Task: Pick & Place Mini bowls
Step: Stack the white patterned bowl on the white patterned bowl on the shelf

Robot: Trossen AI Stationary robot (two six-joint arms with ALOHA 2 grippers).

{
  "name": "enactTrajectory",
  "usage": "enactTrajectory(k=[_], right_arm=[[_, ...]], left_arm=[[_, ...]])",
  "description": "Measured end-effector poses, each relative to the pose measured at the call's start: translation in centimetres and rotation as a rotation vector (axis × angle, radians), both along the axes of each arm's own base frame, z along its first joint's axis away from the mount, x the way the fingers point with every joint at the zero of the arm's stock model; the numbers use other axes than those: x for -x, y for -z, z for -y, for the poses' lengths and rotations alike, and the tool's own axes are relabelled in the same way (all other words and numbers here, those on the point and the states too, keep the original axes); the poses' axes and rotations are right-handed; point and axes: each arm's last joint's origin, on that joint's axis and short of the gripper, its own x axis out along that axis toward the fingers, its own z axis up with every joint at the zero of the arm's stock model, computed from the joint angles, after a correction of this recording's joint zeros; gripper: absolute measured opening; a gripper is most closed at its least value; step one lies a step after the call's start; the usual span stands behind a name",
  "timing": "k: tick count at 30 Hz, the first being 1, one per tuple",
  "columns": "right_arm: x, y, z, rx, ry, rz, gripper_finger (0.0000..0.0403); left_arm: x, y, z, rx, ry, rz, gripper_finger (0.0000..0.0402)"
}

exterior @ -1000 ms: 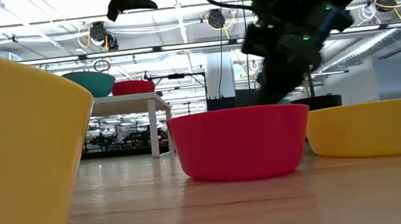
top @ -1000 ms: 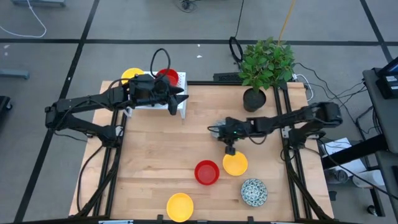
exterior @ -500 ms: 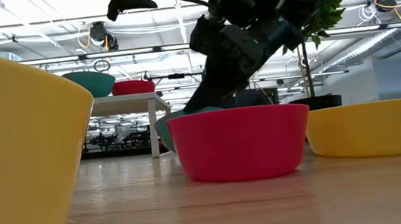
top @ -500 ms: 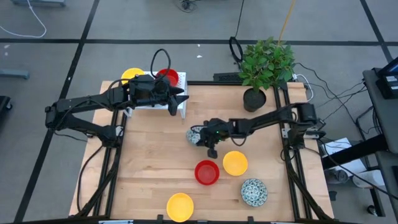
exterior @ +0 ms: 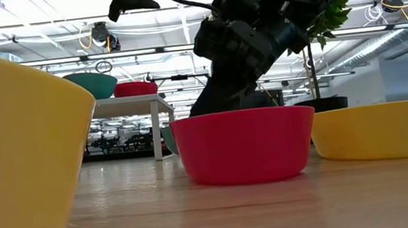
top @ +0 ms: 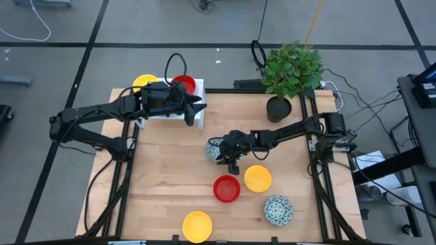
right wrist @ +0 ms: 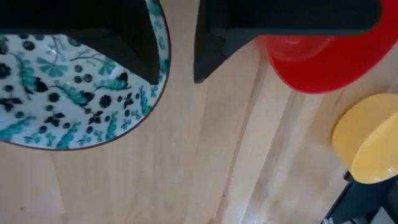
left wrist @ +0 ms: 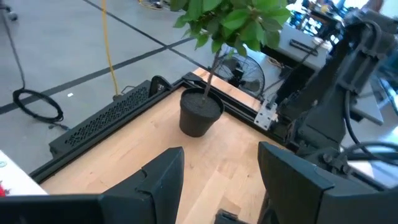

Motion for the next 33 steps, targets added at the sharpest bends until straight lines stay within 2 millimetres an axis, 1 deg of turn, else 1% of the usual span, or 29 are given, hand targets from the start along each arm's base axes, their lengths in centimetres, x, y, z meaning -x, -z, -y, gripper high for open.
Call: enactTrajectory(k=[4, 7, 11, 14, 18, 21, 26, 30, 33], right_arm=[[0.0, -0.1, 0.0, -0.031, 0.024, -0.008, 0.0124], [0.2, -0.9, 0.2, -0.059, 0.047, 0.003, 0.0144], [0.8, -3.0, 0.7, -0.094, 0.057, 0.043, 0.0163], [1.9, -5.4, 1.2, -0.108, 0.050, 0.069, 0.0171], [4.5, -8.9, 1.7, -0.078, 0.052, 0.075, 0.0173], [6.7, -11.4, 1.9, -0.054, 0.053, 0.096, 0.0170], [11.0, -15.3, 2.1, -0.034, 0.084, 0.150, 0.0170], [14.6, -17.6, 1.9, 0.009, 0.147, 0.190, 0.0170], [17.1, -18.7, 1.8, 0.018, 0.212, 0.197, 0.0171]], left_arm=[[0.0, 0.0, -0.1, 0.030, -0.068, 0.020, 0.0207], [0.1, -0.1, -0.2, 0.047, -0.082, 0.028, 0.0207], [-0.2, -0.2, -0.1, 0.040, -0.077, 0.056, 0.0207], [-1.0, -0.3, 0.1, 0.030, -0.063, 0.092, 0.0207], [-2.7, 0.4, 0.6, 0.002, -0.023, 0.098, 0.0207], [-4.0, 1.6, 1.1, -0.008, 0.005, 0.050, 0.0207], [-6.0, 3.8, 2.2, 0.027, 0.046, -0.024, 0.0207], [-7.3, 5.7, 3.7, 0.044, 0.109, -0.102, 0.0207], [-7.8, 6.9, 4.9, 0.059, 0.168, -0.168, 0.0207]])
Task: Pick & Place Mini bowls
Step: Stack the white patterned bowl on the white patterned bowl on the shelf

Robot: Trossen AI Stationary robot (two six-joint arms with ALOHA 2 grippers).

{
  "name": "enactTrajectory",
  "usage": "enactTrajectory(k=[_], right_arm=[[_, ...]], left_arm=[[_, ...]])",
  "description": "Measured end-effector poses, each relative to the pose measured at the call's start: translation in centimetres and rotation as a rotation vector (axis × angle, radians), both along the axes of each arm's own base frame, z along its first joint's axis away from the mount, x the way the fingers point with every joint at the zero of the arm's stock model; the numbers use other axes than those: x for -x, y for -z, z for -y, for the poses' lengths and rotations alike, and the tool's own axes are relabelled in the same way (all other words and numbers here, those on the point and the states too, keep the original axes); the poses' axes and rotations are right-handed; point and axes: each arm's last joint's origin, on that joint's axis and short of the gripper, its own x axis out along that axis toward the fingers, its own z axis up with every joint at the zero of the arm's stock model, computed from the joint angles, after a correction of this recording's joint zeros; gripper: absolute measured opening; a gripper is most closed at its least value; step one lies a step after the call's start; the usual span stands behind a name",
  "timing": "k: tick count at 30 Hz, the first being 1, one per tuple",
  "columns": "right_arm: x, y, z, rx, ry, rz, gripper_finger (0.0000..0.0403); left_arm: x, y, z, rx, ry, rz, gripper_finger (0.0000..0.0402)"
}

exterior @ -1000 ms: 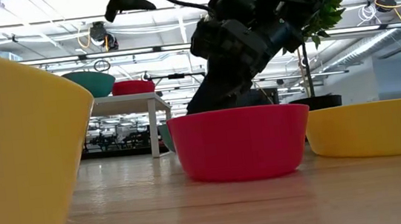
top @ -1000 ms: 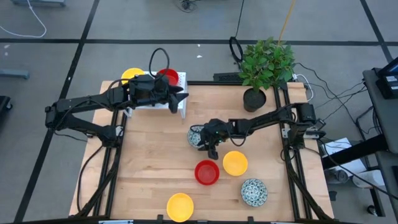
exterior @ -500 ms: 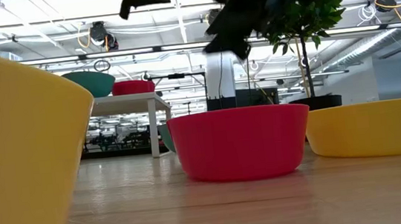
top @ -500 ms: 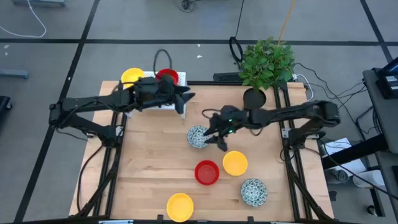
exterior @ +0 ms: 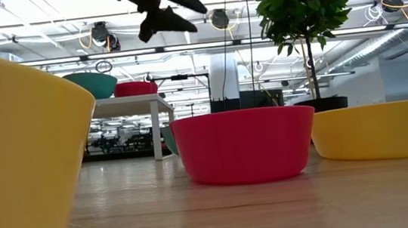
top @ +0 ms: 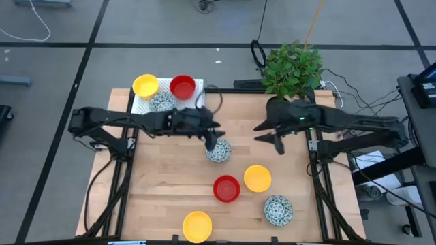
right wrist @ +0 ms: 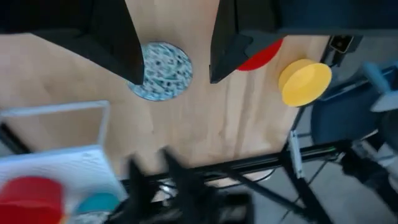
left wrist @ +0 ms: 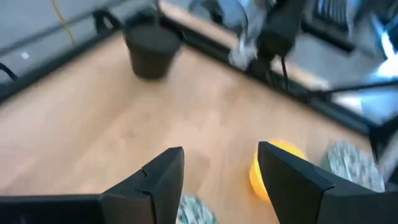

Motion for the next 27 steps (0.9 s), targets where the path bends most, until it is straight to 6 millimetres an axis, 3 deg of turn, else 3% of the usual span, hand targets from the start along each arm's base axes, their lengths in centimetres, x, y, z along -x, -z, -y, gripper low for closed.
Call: enactTrajectory(k=[5, 11, 20, 27], right_arm=[[3.6, -0.9, -0.4, -0.034, 0.074, -0.011, 0.0171], [6.4, -1.3, -0.8, -0.059, 0.121, -0.017, 0.0173], [8.5, -1.4, -0.9, -0.086, 0.132, 0.012, 0.0172], [9.0, 1.4, -1.0, -0.151, 0.165, -0.010, 0.0175]], left_arm=[[0.3, 1.6, 1.9, -0.026, 0.079, -0.147, 0.0207], [1.0, 2.4, 3.2, -0.181, 0.160, -0.277, 0.0207], [0.1, 6.0, 3.5, -0.413, 0.380, -0.499, 0.0207], [-1.1, 8.8, 3.9, -0.511, 0.547, -0.593, 0.0207]])
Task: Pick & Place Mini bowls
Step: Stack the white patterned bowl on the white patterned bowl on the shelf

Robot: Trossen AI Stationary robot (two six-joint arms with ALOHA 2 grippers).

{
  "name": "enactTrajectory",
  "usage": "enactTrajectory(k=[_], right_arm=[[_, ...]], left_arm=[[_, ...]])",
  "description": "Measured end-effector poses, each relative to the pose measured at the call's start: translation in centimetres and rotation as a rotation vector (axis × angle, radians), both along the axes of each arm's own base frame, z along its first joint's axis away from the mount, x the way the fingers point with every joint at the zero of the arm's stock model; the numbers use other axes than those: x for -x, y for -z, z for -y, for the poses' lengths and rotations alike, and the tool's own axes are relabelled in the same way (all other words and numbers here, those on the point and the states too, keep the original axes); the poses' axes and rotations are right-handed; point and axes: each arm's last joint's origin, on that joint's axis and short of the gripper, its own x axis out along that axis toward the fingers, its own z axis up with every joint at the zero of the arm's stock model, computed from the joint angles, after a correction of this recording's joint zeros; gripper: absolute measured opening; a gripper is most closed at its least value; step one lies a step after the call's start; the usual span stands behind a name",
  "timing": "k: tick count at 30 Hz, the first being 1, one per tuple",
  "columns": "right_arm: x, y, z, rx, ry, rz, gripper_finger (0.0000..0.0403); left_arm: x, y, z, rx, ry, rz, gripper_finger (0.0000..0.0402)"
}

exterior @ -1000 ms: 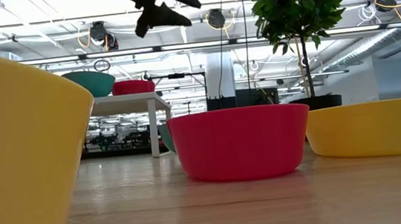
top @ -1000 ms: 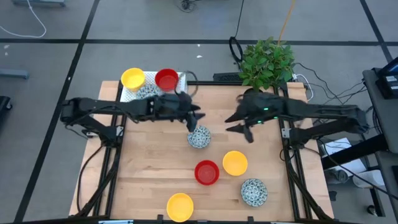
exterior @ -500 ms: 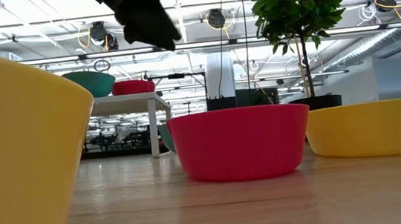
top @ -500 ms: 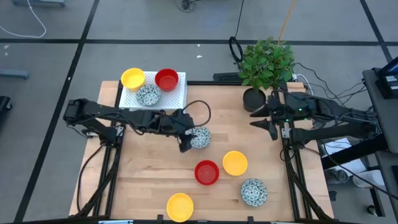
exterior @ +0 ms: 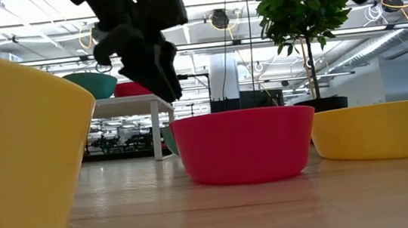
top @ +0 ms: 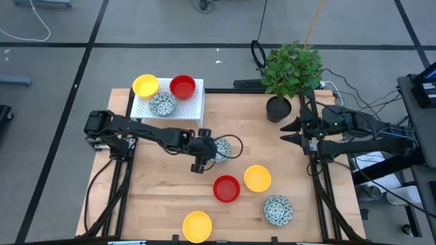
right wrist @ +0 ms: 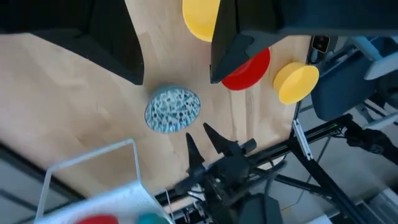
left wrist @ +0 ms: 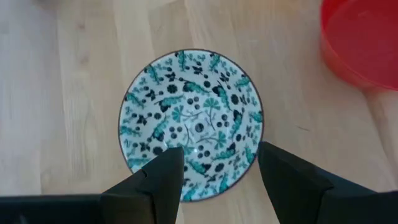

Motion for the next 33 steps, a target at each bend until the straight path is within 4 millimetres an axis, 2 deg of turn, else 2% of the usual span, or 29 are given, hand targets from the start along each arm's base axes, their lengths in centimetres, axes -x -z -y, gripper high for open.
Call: enactTrajectory(k=[12, 19, 24, 29, 31, 33], right_arm=[[-1.4, 6.6, 0.1, -0.118, 0.040, 0.159, 0.0175], [-2.0, 9.2, 0.1, -0.123, 0.038, 0.211, 0.0171], [-2.2, 10.4, 0.2, -0.150, 0.046, 0.252, 0.0169], [-2.4, 11.0, 0.2, -0.155, 0.044, 0.304, 0.0168], [-2.4, 11.2, 0.2, -0.155, 0.043, 0.315, 0.0167], [-2.4, 11.4, 0.2, -0.154, 0.042, 0.324, 0.0167]], left_arm=[[-0.9, 3.5, 0.3, 0.076, 0.017, -0.121, 0.0207], [-1.3, 5.2, 0.1, -0.067, -0.049, -0.153, 0.0197], [-1.2, 5.5, 0.0, -0.151, -0.044, -0.178, 0.0134], [-1.2, 5.5, 0.1, -0.125, -0.034, -0.182, 0.0025], [-1.2, 5.5, 0.1, -0.112, -0.040, -0.182, 0.0015], [-1.2, 5.5, 0.2, -0.104, -0.036, -0.177, 0.0021]])
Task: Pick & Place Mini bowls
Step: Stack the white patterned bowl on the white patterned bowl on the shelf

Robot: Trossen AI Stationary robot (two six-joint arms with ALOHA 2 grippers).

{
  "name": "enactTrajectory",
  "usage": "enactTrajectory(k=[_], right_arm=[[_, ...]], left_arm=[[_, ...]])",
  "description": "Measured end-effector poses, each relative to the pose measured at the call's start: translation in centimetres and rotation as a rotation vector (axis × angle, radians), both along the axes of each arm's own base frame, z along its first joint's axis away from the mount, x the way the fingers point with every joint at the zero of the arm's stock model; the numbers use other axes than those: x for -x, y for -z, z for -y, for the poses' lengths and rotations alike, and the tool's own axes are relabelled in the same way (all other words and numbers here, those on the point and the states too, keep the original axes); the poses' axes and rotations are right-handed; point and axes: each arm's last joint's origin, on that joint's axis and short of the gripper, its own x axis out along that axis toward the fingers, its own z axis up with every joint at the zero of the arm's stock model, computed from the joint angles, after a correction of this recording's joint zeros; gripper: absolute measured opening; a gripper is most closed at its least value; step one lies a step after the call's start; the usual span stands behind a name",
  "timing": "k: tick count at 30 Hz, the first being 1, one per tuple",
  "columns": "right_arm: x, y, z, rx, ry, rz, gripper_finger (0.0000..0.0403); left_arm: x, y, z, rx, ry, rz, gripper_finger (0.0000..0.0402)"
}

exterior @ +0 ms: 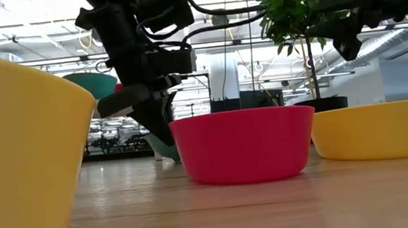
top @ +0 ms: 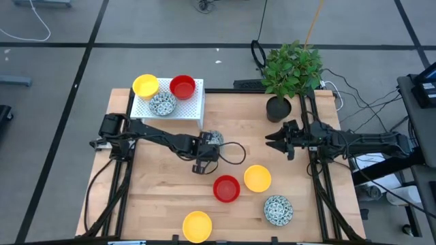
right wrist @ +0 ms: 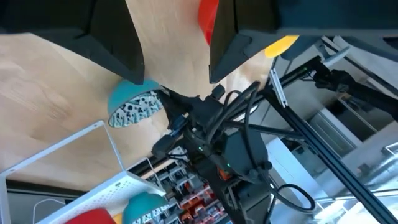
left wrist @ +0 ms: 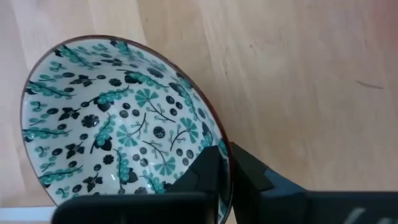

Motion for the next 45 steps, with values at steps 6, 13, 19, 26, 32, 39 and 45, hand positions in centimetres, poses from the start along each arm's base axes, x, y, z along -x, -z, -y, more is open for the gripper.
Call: enactTrajectory(k=[6, 13, 19, 26, 32, 39, 45], right_arm=[[0.0, 0.5, 0.0, -0.001, 0.001, -0.005, 0.0166], [0.0, 0.5, 0.0, 0.001, 0.008, 0.000, 0.0166], [-0.1, 0.3, 0.0, 0.003, 0.010, 0.026, 0.0166], [-0.2, 0.2, 0.1, 0.000, 0.010, 0.036, 0.0166], [-0.2, 0.3, 0.1, 0.005, 0.024, 0.029, 0.0166], [-0.3, 0.3, 0.1, 0.016, 0.032, 0.025, 0.0166], [-0.3, 0.3, 0.1, 0.012, 0.033, 0.024, 0.0166]], left_arm=[[-0.4, -3.2, 0.3, 0.022, 0.012, 0.091, 0.0010], [0.1, -10.9, -1.4, -0.067, -0.043, 0.292, 0.0031], [3.3, -17.6, -4.7, -0.175, -0.228, 0.331, 0.0011], [9.6, -21.7, -8.1, -0.214, -0.506, 0.292, 0.0030], [14.0, -21.7, -9.3, -0.140, -0.697, 0.122, 0.0010], [14.6, -20.1, -9.7, 0.025, -0.735, 0.011, 0.0026], [14.6, -17.6, -10.4, 0.031, -0.760, -0.051, 0.0010]])
